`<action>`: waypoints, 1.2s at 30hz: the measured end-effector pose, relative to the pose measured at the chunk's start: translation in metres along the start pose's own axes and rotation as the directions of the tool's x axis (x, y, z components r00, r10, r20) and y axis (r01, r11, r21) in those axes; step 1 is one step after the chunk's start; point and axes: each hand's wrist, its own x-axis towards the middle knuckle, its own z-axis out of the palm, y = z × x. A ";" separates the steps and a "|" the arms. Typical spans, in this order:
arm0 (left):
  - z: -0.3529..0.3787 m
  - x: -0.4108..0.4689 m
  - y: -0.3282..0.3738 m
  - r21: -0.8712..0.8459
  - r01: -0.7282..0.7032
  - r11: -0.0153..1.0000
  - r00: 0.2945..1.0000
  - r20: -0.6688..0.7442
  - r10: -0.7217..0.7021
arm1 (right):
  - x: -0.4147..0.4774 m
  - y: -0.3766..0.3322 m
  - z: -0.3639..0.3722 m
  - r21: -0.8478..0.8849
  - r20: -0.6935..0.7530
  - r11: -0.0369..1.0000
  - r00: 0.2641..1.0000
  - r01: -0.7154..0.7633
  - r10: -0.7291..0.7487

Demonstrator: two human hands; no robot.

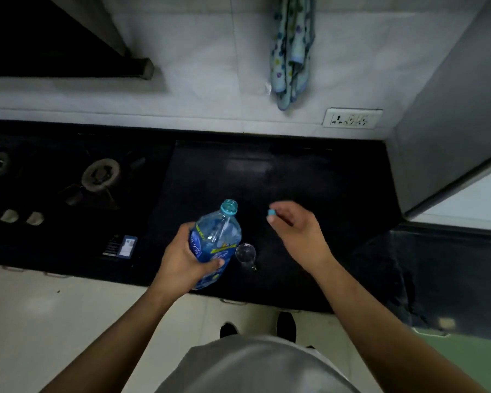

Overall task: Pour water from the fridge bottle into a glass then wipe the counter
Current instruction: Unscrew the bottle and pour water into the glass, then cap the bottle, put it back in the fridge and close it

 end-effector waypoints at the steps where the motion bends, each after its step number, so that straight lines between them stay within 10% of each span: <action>1: -0.001 0.000 0.007 -0.021 -0.028 0.999 1.000 0.003 0.028 | 0.000 -0.028 0.000 0.001 0.018 0.996 0.996 0.085 -0.085; 12: -0.025 -0.001 0.060 -0.102 -0.258 0.961 0.966 -0.004 0.259 | -0.001 -0.166 -0.030 -0.294 0.409 0.793 0.821 0.533 -0.400; 20: -0.052 -0.001 0.074 -0.084 -0.362 0.929 0.932 -0.014 0.362 | -0.017 -0.217 -0.007 -0.843 0.113 0.496 0.969 0.210 -0.219; 23: -0.059 0.004 0.075 -0.099 -0.377 0.921 0.925 -0.001 0.379 | -0.028 -0.227 -0.012 -0.723 0.107 0.651 0.969 0.230 -0.223; 27: -0.069 0.005 0.077 -0.110 -0.385 0.917 0.920 0.032 0.390 | -0.034 -0.244 -0.034 -0.531 0.514 0.736 0.850 0.420 -0.114; 33: -0.075 0.009 0.088 -0.122 -0.423 0.898 0.901 0.045 0.431 | -0.022 -0.239 -0.012 -0.718 0.126 0.651 0.966 0.247 -0.227; 36: -0.078 0.011 0.092 -0.163 -0.423 0.891 0.896 0.072 0.439 | -0.034 -0.240 -0.014 -0.631 0.207 0.730 0.964 0.263 -0.168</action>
